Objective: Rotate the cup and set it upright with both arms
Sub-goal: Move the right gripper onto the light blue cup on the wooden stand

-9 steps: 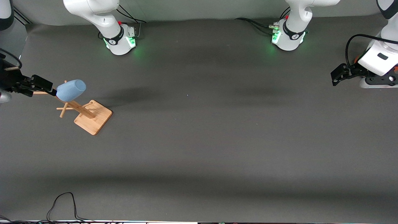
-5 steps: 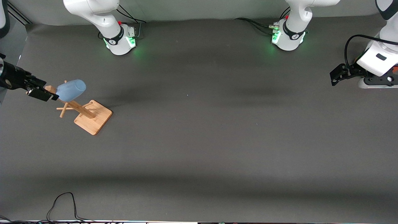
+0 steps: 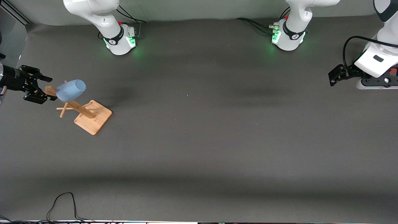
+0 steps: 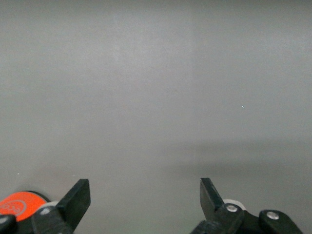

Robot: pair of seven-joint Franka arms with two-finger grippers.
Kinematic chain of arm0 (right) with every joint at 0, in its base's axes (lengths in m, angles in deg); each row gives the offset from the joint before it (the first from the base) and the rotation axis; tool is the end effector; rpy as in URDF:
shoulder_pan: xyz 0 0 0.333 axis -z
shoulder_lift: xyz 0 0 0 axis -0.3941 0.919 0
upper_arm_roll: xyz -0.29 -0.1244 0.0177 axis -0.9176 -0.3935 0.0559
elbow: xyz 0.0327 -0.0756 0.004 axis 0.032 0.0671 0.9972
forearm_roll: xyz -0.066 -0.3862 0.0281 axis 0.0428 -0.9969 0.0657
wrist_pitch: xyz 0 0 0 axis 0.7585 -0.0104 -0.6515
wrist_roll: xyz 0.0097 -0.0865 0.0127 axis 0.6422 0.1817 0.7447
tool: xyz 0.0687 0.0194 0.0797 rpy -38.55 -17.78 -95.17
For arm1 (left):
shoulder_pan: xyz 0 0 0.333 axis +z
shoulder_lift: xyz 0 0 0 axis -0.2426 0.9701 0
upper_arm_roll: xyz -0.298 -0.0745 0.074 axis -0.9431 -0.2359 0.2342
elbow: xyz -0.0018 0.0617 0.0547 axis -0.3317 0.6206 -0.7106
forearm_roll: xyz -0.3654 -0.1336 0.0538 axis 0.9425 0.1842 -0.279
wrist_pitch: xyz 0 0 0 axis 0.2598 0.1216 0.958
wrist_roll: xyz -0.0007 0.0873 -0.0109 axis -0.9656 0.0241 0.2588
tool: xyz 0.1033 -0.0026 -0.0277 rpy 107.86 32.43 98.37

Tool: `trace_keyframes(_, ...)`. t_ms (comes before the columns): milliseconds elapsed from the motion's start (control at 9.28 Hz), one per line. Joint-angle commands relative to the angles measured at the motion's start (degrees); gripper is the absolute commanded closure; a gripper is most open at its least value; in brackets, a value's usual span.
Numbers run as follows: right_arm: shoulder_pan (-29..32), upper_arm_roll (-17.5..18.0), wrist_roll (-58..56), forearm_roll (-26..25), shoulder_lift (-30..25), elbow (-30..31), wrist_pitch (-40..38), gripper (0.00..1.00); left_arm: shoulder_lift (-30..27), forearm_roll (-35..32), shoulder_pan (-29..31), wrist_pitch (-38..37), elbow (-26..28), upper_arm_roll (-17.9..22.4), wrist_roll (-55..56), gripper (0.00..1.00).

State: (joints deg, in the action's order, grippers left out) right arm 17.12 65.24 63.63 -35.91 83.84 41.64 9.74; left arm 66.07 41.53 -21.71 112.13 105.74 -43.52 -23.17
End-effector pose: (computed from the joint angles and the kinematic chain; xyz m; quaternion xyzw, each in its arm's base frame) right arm 0.5049 -0.1186 0.4910 -0.8167 0.5460 0.1582 0.0994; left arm 0.5053 -0.0277 0.5724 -0.9992 0.0163 -0.0089 0.0348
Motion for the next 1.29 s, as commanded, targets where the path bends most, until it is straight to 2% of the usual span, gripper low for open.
trace_keyframes(0,-0.68,0.06,4.61,2.16,-2.05,2.81,1.29,0.00,-0.60,0.86,-0.50,-0.11,-0.23,0.16,0.23,0.00)
trace_keyframes(539,-0.85,-0.11,6.65,2.43,-2.14,6.76,1.98,0.00,-0.52,1.92,-0.33,-0.63,-0.75,0.34,0.23,0.00)
trace_keyframes(862,-0.94,-0.11,6.56,4.10,-2.05,6.95,1.98,0.00,-0.17,1.83,-0.50,-2.13,-2.69,0.16,0.66,0.00)
trace_keyframes(1186,-1.12,0.07,4.28,3.92,-1.87,7.12,2.25,0.36,0.10,2.00,-1.55,-3.63,-2.43,-0.01,0.40,0.00)
